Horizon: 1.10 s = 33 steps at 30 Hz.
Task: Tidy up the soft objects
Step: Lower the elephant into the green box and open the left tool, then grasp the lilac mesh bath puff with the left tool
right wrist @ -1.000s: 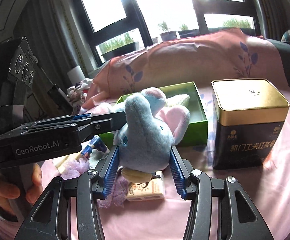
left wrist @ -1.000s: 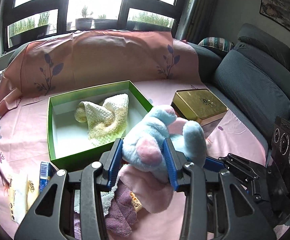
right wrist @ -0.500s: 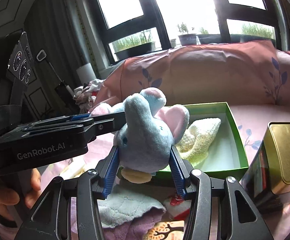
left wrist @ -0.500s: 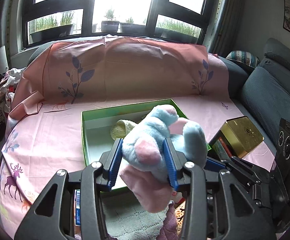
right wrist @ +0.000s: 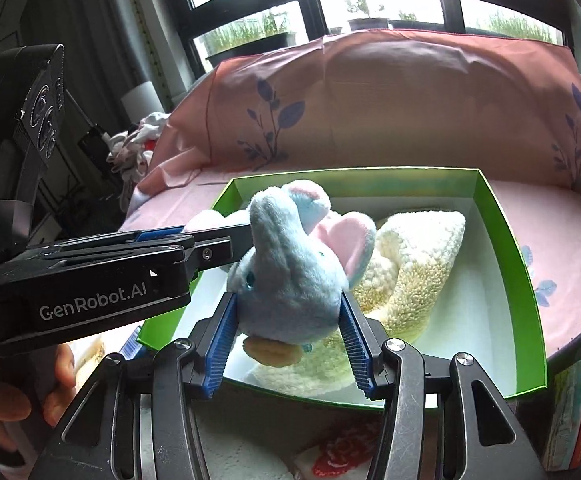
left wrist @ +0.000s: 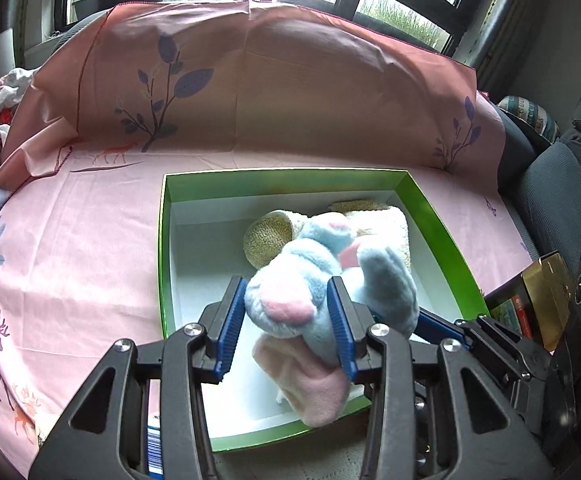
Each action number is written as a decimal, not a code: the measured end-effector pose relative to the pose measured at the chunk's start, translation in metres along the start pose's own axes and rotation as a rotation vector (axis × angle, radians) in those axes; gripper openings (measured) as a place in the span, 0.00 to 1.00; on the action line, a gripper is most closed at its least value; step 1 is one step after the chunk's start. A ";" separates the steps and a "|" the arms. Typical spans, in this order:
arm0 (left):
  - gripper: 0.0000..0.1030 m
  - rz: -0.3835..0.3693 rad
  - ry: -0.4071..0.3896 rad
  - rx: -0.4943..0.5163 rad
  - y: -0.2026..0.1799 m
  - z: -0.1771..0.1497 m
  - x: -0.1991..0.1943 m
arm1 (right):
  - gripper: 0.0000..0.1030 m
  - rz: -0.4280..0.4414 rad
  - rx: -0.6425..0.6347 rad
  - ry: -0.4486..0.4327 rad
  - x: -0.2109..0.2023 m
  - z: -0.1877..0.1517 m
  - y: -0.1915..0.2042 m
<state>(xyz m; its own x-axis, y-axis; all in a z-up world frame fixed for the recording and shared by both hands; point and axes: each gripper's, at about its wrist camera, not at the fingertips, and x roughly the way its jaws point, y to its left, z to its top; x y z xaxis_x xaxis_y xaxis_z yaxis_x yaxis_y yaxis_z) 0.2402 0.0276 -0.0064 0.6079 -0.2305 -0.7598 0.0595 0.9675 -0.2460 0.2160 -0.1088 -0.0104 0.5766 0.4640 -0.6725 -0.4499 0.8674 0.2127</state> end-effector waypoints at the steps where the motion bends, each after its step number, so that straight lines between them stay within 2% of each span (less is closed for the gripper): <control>1: 0.41 0.000 0.015 -0.009 0.001 0.000 0.005 | 0.52 -0.014 -0.001 0.008 0.002 0.001 -0.001; 3: 0.46 0.010 0.032 -0.022 0.004 0.000 0.010 | 0.52 -0.041 -0.003 0.024 0.004 0.002 -0.001; 4: 0.58 0.017 0.033 -0.030 0.005 -0.001 0.010 | 0.52 -0.051 -0.007 0.025 0.003 0.003 -0.001; 6: 0.73 0.019 0.020 -0.045 0.006 -0.003 0.005 | 0.52 -0.070 -0.011 0.015 -0.002 0.002 -0.002; 9: 0.81 0.035 0.006 -0.043 0.005 -0.005 -0.005 | 0.64 -0.086 0.014 0.000 -0.014 -0.001 -0.007; 12: 0.84 0.046 -0.005 -0.030 0.002 -0.009 -0.018 | 0.65 -0.108 0.027 -0.016 -0.031 -0.008 -0.011; 15: 0.99 0.051 -0.008 -0.029 0.000 -0.016 -0.034 | 0.66 -0.113 0.040 -0.029 -0.052 -0.019 -0.012; 18: 0.99 0.034 -0.026 -0.023 -0.002 -0.028 -0.055 | 0.79 -0.107 0.043 -0.045 -0.074 -0.033 -0.008; 27: 0.99 0.036 -0.070 0.002 0.001 -0.064 -0.124 | 0.80 -0.068 0.039 -0.060 -0.123 -0.068 0.009; 33: 0.99 0.025 -0.109 -0.083 0.029 -0.094 -0.162 | 0.80 -0.015 0.006 -0.084 -0.146 -0.087 0.028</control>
<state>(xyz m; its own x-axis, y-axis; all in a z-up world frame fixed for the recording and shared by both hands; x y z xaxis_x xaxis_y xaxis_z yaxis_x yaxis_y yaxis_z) 0.0685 0.0832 0.0529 0.6907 -0.1897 -0.6978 -0.0196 0.9597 -0.2804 0.0602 -0.1676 0.0319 0.6384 0.4644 -0.6139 -0.4370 0.8752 0.2076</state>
